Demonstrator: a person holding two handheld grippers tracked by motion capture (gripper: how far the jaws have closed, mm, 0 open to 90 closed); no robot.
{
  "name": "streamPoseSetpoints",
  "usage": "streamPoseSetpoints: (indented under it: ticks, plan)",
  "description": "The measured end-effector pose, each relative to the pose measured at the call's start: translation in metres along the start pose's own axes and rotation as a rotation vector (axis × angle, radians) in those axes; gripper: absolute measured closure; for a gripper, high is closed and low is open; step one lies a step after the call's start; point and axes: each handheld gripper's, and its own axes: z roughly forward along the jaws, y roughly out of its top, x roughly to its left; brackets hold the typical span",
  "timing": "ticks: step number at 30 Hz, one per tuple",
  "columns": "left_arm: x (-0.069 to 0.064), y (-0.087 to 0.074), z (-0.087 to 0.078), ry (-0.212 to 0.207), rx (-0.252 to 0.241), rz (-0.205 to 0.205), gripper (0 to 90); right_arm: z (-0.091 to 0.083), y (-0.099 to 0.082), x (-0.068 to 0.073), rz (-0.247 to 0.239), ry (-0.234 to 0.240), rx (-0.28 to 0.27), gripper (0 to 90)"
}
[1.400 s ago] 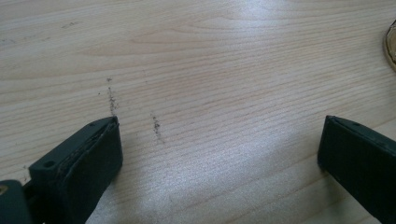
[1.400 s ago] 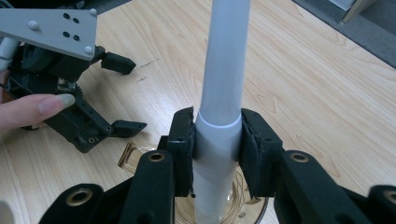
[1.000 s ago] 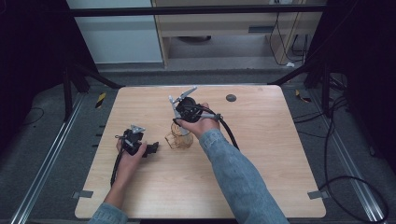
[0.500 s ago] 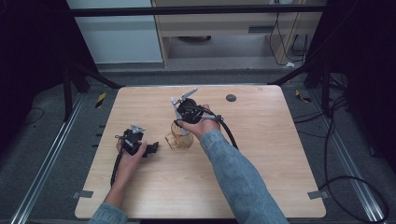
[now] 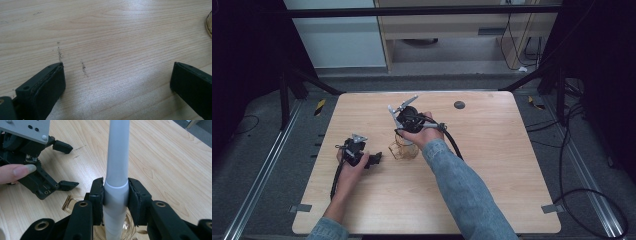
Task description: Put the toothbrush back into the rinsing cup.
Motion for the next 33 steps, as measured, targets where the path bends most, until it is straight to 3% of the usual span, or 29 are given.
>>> streamPoseSetpoints:
  ticks: [33]
  plan:
    - [-0.0002, 0.0000, 0.0002, 0.001, -0.003, -0.003, 0.0, 0.0070, 0.0063, 0.0057, -0.006, 0.010, -0.001, 65.5]
